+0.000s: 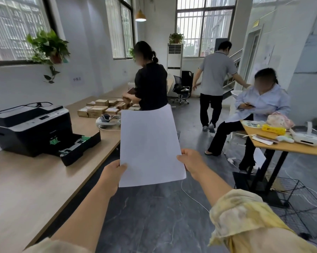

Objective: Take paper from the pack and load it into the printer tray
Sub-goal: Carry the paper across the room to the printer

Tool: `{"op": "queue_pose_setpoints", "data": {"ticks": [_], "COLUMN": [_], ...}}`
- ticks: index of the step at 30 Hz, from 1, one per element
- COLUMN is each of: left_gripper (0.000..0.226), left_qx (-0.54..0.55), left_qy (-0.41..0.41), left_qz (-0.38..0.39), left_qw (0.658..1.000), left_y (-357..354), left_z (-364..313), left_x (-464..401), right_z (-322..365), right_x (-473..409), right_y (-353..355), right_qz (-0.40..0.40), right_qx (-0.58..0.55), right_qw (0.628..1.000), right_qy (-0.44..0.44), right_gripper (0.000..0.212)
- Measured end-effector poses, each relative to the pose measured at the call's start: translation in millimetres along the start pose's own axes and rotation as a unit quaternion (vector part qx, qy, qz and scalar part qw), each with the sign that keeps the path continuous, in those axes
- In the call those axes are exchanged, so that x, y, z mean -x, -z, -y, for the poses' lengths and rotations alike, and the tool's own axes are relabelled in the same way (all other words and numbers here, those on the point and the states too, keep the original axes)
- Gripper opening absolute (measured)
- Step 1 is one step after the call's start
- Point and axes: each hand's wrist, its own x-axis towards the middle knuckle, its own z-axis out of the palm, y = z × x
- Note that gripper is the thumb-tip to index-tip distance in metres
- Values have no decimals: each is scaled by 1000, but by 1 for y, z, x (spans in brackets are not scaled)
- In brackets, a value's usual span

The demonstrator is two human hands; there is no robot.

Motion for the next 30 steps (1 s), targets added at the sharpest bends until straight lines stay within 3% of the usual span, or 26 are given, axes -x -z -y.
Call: {"op": "queue_pose_setpoints", "data": {"ticks": [10,22,30], "left_gripper": [28,25,23], "left_qx": [39,68,59], "left_qy": [3,11,25], "left_qz": [-35,-132,-165], "left_qw": [999,989,984], "left_y": [-8,-30,-1], "left_z": [-16,-40,-43], "left_x": [-97,-223,-275], "right_z": [11,26,26], "right_x": [-117,-287,-357], "right_y": [-18,-40,-90], "right_qz": [41,130,188], "right_qx": [8,16,23], "right_qw": [999,991,982], "right_qy": [16,30,25], "right_gripper": [21,21,20]}}
